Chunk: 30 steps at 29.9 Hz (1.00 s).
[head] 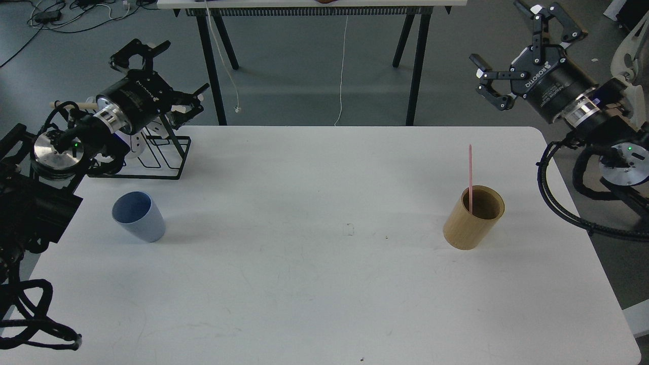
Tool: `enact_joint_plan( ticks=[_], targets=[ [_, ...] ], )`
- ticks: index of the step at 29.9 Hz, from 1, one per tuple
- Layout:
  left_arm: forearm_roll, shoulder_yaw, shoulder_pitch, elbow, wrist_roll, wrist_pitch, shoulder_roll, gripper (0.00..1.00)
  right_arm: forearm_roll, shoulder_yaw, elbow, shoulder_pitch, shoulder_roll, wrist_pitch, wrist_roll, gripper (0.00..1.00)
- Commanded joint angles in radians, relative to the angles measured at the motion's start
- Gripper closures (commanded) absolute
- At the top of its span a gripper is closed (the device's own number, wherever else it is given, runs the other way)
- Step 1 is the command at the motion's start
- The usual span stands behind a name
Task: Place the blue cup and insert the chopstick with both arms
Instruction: 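Move the left gripper down toward the blue cup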
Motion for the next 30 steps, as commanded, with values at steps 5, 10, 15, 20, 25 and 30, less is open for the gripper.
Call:
enact_joint_plan(
  ticks=[5,10,15,20,25,30],
  targets=[
    [-0.002,-0.007,-0.01,-0.02,-0.043,0.0,0.007,0.0,0.0,0.003,-0.002,-0.005,0.001,0.0,0.0,0.01],
    [-0.009,-0.046,-0.067,-0.028,-0.04,0.0,0.061,0.0,0.0,0.006,-0.001,-0.004,0.003,0.0,0.0,0.01],
    [-0.101,-0.198,-0.059,-0.069,-0.043,0.0,0.057,0.0,0.0,0.02,0.002,0.001,-0.01,0.0,0.0,0.01],
    [-0.128,-0.201,-0.117,-0.078,-0.049,0.0,-0.019,0.0,0.0,0.02,0.002,0.006,-0.014,0.0,0.0,0.01],
    [-0.068,0.034,-0.261,-0.139,-0.104,0.0,-0.002,0.0,0.0,0.02,-0.001,0.003,-0.011,0.0,0.0,0.01],
    [0.004,0.542,-0.498,-0.173,-0.348,0.0,0.13,0.0,0.0,0.02,-0.007,0.001,-0.013,0.0,0.002,0.01]
  ],
)
